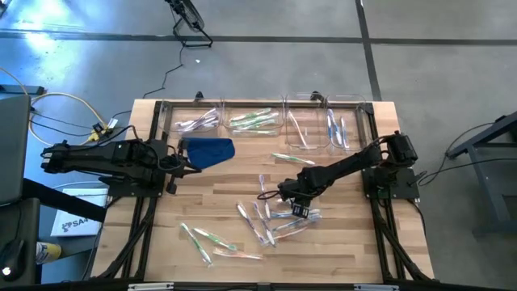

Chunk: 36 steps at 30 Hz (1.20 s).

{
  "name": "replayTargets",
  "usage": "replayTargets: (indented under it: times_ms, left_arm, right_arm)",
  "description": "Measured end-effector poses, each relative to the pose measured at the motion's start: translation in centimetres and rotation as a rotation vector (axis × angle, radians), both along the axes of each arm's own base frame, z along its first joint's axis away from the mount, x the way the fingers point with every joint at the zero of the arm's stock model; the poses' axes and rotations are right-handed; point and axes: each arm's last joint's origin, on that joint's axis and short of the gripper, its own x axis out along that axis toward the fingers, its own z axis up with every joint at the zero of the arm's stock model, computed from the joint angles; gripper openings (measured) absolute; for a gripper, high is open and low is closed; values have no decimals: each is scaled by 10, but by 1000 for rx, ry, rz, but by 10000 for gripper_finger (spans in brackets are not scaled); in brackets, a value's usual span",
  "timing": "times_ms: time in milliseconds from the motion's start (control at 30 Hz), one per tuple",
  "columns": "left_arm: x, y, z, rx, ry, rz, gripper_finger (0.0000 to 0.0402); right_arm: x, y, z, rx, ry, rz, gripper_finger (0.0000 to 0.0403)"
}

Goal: Pick & Place Toothbrushes
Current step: Put the orange toothbrush into the middle right transparent bin

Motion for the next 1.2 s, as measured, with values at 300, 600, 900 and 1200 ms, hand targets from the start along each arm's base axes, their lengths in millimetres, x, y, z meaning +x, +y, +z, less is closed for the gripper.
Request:
replayTargets:
  times_ms: [300, 600, 900, 1200]
  left_arm:
    - [0, 0, 0, 0, 0, 0, 1]
    - [-1, 0, -1, 0, 14, 0, 1]
    - [-1, 0, -1, 0, 13, 0, 1]
    - [-1, 0, -1, 6, 12, 10, 1]
  right_arm:
    - [-2, 0, -1, -5, 19, -22, 24]
    - [-7, 0, 13, -13, -11, -48, 23]
    - [-19, -3, 57, -14, -136, -87, 23]
    - [-35, -8, 102, -7, -328, -227, 23]
